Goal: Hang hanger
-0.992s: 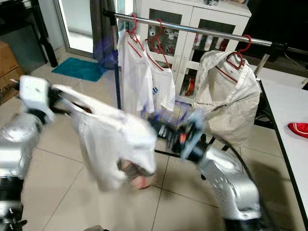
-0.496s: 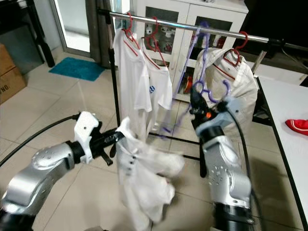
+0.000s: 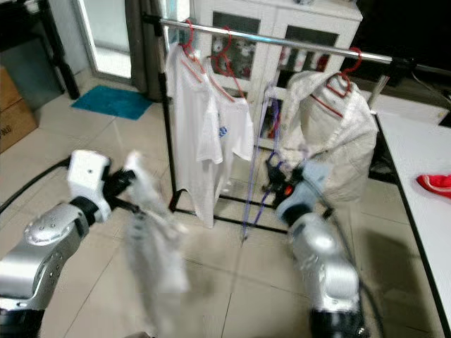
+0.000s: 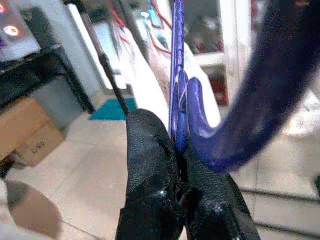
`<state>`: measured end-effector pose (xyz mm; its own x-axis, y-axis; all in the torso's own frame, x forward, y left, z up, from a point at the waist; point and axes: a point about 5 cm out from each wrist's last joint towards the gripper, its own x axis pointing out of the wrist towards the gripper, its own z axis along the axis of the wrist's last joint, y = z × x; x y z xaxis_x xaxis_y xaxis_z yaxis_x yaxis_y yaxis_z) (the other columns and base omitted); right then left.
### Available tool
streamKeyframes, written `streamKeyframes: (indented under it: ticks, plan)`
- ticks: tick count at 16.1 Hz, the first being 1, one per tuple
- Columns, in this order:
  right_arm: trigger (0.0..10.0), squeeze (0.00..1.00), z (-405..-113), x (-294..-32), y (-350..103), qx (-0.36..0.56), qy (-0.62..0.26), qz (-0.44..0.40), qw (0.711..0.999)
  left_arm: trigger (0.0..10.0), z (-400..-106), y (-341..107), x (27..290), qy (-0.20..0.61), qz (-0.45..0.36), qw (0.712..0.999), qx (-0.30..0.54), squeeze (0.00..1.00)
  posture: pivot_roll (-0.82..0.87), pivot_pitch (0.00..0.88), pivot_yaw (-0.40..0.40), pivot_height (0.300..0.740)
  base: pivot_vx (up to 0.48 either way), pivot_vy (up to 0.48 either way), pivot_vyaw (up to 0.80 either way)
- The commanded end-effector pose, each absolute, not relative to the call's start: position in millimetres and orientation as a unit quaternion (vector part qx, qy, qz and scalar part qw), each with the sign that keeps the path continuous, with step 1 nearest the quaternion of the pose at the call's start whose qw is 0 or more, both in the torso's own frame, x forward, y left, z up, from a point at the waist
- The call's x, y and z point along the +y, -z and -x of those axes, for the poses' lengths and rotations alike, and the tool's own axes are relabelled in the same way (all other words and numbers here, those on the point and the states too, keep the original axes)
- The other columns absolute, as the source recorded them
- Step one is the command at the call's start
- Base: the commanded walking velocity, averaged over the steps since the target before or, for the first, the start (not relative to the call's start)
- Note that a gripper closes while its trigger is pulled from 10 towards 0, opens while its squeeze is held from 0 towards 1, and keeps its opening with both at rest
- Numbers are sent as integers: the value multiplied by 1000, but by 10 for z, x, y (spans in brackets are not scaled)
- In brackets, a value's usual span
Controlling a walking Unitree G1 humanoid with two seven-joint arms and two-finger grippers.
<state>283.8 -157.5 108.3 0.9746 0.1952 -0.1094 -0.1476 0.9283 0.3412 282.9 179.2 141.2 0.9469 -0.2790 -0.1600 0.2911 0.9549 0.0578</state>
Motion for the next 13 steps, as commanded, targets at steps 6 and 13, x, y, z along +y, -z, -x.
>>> streamKeyframes:
  ticks: [6,13]
  plan:
    - [10000,0,-2829,-1653,-1235,10,-31,-247,968,10000,-2813,-1398,1611,118,-7,991,59,0,-61,0,-65,719,0,0,-800]
    - [10000,0,-2818,-1592,-1207,25,-28,-236,971,10000,-2819,-1398,1604,111,-1,992,62,0,-65,0,-63,719,0,0,-800]
